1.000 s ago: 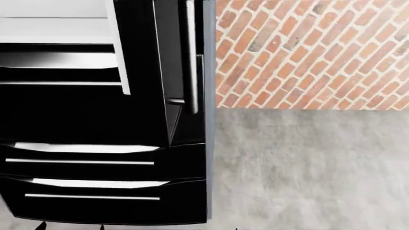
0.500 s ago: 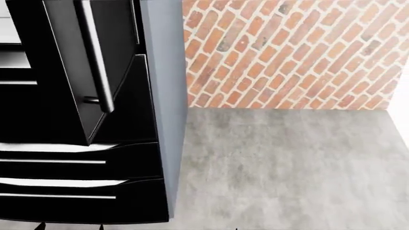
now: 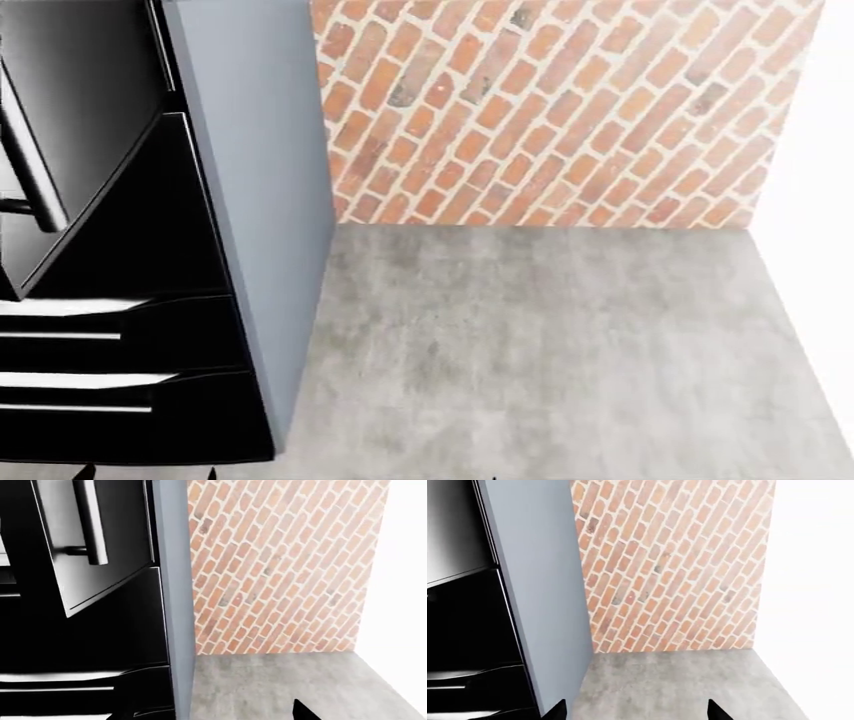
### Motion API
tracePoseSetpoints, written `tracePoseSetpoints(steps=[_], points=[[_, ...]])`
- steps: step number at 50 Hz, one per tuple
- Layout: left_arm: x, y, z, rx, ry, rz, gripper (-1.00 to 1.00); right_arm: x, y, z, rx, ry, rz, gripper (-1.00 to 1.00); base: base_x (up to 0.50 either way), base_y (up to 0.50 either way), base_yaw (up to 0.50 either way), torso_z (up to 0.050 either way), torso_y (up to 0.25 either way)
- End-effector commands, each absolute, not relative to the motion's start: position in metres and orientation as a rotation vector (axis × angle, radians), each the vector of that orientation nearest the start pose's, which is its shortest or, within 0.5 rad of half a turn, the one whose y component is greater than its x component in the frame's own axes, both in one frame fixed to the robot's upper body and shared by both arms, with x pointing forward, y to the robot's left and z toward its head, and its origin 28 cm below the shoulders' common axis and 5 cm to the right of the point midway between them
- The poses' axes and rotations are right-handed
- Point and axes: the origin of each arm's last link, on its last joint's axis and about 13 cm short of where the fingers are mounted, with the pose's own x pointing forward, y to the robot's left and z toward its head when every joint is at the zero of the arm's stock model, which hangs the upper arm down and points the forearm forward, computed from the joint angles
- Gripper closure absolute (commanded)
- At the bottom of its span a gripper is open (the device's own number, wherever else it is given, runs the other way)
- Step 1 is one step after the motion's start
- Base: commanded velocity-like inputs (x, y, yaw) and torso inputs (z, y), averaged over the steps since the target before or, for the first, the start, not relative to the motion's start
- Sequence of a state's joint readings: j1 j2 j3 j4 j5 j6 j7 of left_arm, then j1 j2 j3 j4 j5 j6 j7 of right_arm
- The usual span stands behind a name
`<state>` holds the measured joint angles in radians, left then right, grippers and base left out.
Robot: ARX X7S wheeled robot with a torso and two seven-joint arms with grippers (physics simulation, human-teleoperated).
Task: Close the fridge doors
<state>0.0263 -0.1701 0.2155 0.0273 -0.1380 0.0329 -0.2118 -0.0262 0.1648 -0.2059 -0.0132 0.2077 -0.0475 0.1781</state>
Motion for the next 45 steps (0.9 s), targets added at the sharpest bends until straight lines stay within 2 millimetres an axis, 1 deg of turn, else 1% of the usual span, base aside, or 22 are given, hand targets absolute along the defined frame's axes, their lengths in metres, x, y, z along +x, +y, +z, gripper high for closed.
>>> tracePoseSetpoints(steps=[1, 6, 11, 12, 45], points=[[0.2037, 0.2019, 0.0133, 0.028, 0.006, 0.007, -1.00, 0.2022, -0.0962, 0.0113, 0.035, 0.017, 0.011, -1.00, 0.00, -0.50, 0.00, 0.000, 0.000], [0.2051, 0.2017, 0.0119, 0.025, 0.006, 0.013, -1.00, 0.2025, -0.0966, 0.0120, 0.034, 0.016, 0.011, -1.00, 0.00, -0.50, 0.00, 0.000, 0.000], [0.2069, 0.2011, 0.0101, 0.056, 0.039, 0.020, -1.00, 0.2031, -0.0967, 0.0114, 0.021, 0.021, 0.016, -1.00, 0.00, -0.01, 0.00, 0.000, 0.000], [0.2071, 0.2006, 0.0105, 0.056, 0.057, -0.001, -1.00, 0.2033, -0.0967, 0.0112, 0.020, 0.022, 0.016, -1.00, 0.00, 0.00, 0.00, 0.043, 0.000], [0.2060, 0.2022, 0.0127, 0.049, 0.054, -0.010, -1.00, 0.2019, -0.0960, 0.0122, 0.011, 0.018, 0.012, -1.00, 0.00, 0.00, 0.00, 0.050, 0.000]])
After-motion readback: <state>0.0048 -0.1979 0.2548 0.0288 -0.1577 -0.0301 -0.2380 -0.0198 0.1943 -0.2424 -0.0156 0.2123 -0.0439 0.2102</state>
